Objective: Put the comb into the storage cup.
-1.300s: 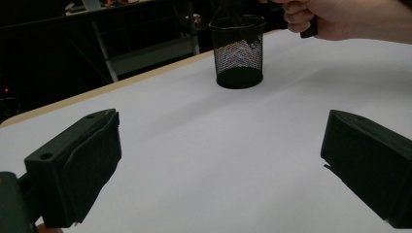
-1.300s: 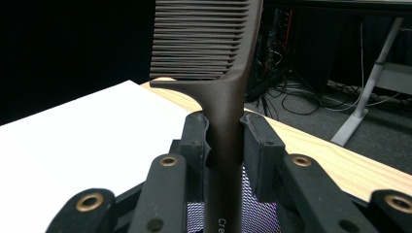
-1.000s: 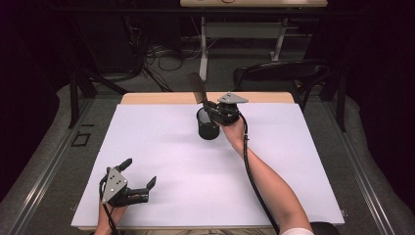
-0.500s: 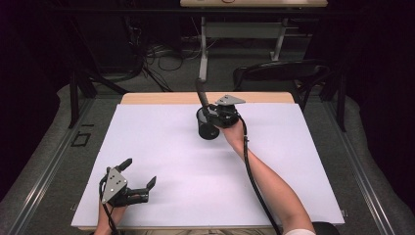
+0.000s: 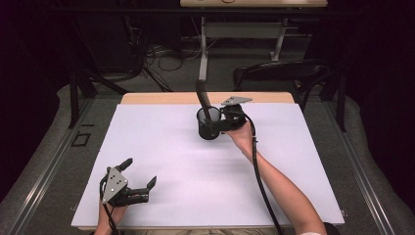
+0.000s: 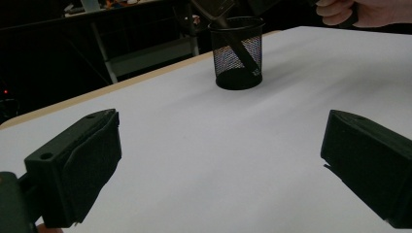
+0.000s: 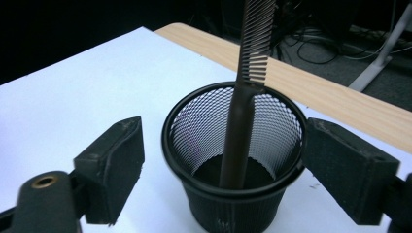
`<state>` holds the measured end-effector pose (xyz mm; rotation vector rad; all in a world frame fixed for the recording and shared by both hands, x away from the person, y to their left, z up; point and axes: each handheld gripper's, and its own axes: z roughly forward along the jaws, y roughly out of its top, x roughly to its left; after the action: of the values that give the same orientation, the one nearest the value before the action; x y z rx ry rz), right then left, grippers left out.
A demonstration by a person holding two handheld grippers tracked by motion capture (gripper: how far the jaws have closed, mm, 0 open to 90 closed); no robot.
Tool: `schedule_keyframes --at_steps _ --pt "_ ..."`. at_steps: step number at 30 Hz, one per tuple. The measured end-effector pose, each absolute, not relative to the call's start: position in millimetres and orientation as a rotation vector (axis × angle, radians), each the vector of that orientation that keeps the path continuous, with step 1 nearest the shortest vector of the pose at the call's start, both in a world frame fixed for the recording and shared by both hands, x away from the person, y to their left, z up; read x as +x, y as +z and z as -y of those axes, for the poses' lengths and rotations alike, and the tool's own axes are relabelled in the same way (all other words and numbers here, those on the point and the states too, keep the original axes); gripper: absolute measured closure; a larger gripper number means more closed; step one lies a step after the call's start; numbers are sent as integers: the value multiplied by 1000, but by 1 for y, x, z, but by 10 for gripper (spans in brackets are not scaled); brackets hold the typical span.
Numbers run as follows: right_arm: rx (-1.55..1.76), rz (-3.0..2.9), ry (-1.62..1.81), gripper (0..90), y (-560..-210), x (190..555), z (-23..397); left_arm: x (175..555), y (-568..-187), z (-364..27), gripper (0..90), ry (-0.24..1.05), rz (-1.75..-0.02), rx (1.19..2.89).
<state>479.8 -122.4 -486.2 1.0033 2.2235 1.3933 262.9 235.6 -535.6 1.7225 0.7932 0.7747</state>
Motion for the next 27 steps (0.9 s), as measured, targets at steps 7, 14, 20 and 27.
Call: schedule_keyframes --at_steps 7,14,20,27 --pt "1001 -2269 1378 84 -484 475 131 262 -535 -236 12 775 -792 1722" --pt "1000 -2310 1355 40 -481 467 144 265 -536 -234 12 766 -792 1724" --pt "998 -2340 1334 14 -479 459 154 265 -536 -234 12 766 -792 1725" --pt "990 -2375 1318 0 -478 448 163 265 -536 -234 12 769 -792 1725"
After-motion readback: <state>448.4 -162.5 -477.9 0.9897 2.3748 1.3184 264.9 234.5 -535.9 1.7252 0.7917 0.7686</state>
